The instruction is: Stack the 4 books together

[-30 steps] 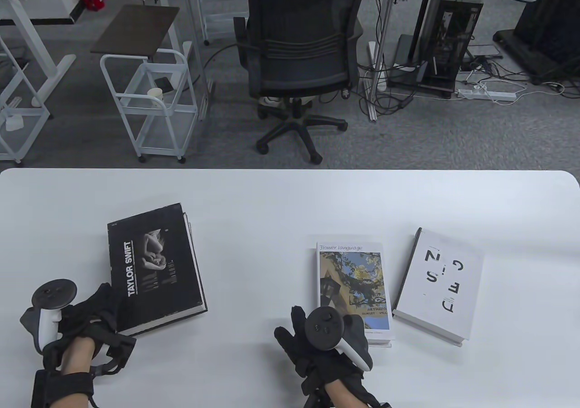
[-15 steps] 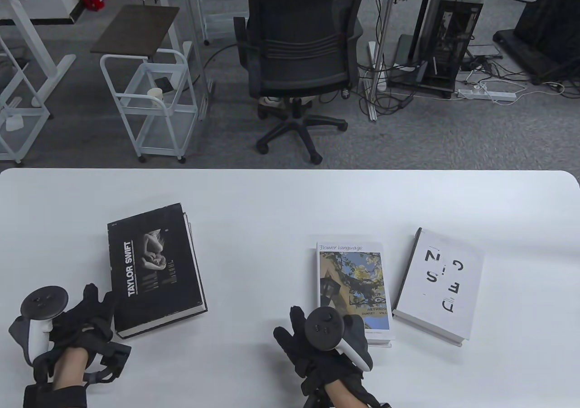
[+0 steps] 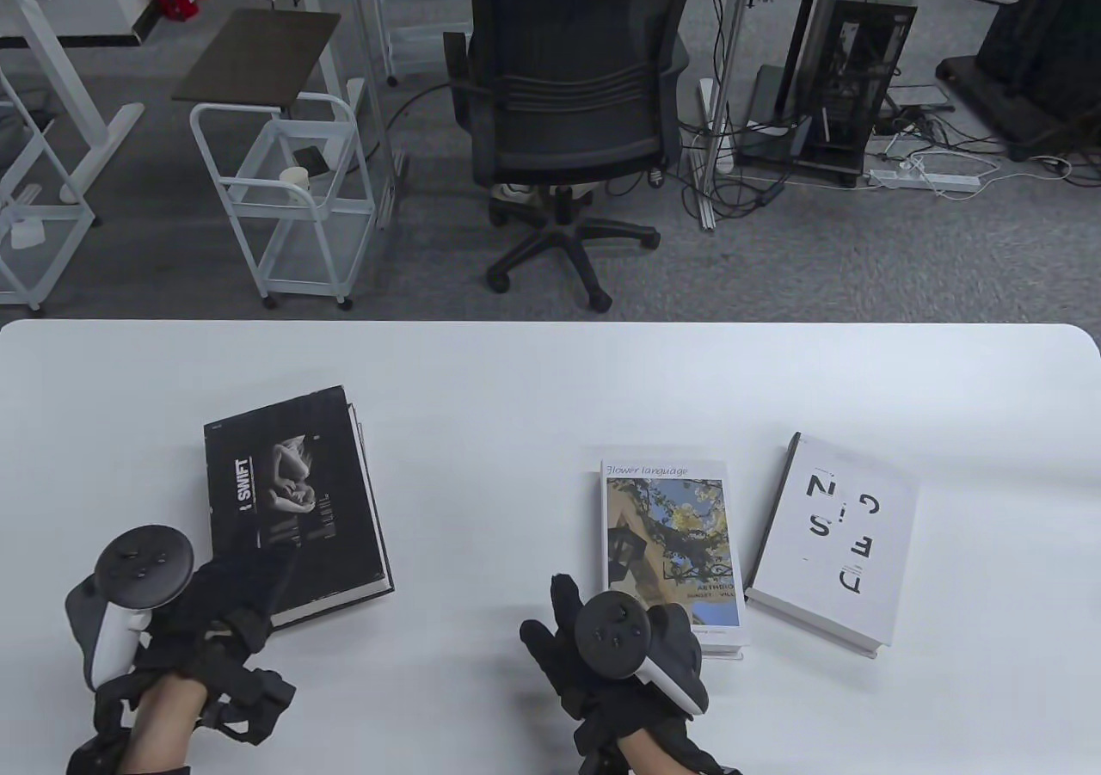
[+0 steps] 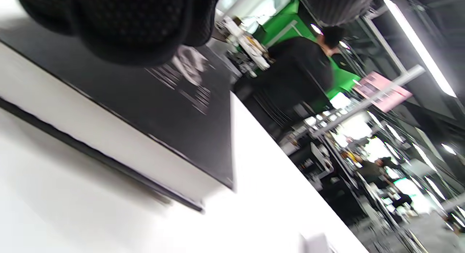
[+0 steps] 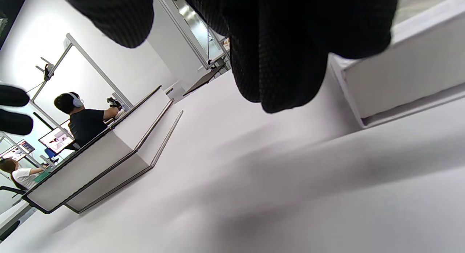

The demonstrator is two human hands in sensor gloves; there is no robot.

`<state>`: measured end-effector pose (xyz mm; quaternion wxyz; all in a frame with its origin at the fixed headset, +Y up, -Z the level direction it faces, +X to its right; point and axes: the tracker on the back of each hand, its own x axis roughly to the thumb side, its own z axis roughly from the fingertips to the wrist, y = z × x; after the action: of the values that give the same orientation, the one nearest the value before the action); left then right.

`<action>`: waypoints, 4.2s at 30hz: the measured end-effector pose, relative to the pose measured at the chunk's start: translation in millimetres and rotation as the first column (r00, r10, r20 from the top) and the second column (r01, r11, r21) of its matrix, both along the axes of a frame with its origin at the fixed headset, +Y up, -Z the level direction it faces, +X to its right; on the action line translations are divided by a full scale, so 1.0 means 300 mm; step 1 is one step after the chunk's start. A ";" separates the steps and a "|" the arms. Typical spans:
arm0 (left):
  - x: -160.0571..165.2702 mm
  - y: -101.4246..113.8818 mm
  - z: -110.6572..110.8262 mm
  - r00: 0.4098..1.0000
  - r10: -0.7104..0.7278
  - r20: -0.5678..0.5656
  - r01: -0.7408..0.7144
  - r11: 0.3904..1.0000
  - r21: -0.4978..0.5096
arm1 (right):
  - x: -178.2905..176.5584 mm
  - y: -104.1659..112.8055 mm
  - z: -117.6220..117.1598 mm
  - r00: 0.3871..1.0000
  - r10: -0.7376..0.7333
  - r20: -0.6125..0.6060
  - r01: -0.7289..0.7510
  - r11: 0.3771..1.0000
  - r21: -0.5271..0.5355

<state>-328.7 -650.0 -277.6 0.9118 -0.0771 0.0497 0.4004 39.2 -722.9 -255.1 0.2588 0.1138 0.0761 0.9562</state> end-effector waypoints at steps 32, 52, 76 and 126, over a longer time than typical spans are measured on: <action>0.468 -0.346 0.032 0.906 -0.105 0.411 0.093 0.994 0.050 | 0.233 -0.093 -0.059 0.886 0.274 0.373 -0.243 0.961 -0.129; 0.476 -0.369 0.033 0.894 -0.103 0.435 0.113 0.994 0.003 | 0.236 -0.117 -0.060 0.881 0.308 0.359 -0.255 0.948 -0.188; 0.463 -0.370 0.029 0.905 -0.090 0.416 0.120 0.992 -0.047 | 0.023 -0.112 -0.016 0.909 0.396 0.128 -0.398 0.917 -0.015; 0.501 -0.424 0.041 0.906 -0.137 0.401 0.207 0.969 -0.137 | 0.158 -0.083 -0.044 0.941 0.277 0.193 -0.244 0.953 -0.178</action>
<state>-178.4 -777.3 -265.2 0.9249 -0.2305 -0.0900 0.2888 86.4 -747.9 -268.3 0.1444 -0.0217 0.1342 0.9801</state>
